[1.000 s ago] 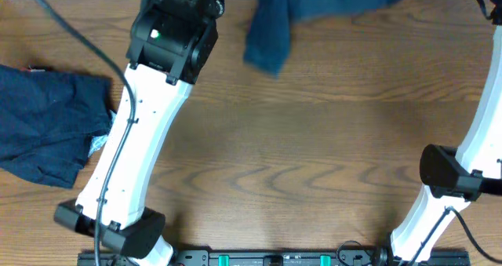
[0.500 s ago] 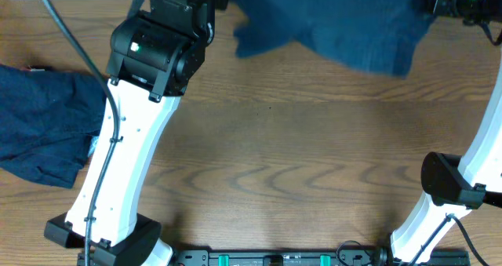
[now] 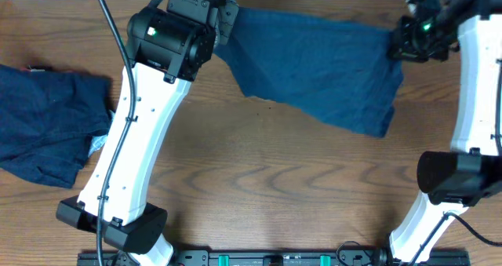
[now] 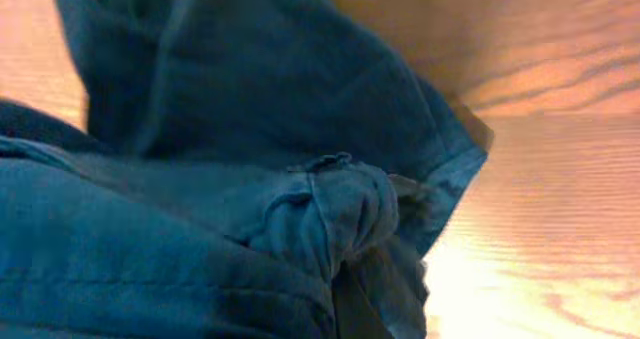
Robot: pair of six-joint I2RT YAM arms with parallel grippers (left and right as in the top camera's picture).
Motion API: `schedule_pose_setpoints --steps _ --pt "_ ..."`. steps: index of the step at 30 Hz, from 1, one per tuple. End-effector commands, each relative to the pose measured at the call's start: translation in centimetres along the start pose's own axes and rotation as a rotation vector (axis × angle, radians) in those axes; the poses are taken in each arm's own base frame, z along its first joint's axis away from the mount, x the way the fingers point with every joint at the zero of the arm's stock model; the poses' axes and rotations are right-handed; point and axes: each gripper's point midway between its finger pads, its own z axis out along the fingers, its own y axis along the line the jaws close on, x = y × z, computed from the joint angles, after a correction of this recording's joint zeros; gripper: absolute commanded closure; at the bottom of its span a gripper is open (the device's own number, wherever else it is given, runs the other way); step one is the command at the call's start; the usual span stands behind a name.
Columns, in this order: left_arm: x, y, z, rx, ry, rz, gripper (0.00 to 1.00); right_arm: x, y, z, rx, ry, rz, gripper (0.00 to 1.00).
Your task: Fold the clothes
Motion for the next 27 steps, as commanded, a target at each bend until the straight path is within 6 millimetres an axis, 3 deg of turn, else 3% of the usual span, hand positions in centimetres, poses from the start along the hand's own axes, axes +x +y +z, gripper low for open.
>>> schedule_pose_setpoints --steps 1,6,13,21,27 --pt "0.3 0.3 1.6 0.01 0.026 0.02 0.94 1.0 -0.6 2.9 0.037 0.077 0.005 0.99" --pt "0.8 -1.5 5.1 0.082 0.057 0.052 0.94 2.5 -1.3 5.5 0.046 0.155 0.07 0.99" --pt "0.3 -4.2 9.2 0.135 0.045 0.061 0.94 3.6 -1.7 6.7 0.052 0.203 0.094 0.99" --pt "-2.4 -5.5 11.5 0.13 -0.064 0.038 0.94 4.1 -1.3 7.3 0.066 0.224 0.112 0.99" --pt "-5.0 -6.2 12.0 0.126 -0.17 0.03 0.94 4.8 -0.8 7.9 0.097 0.248 0.09 0.99"
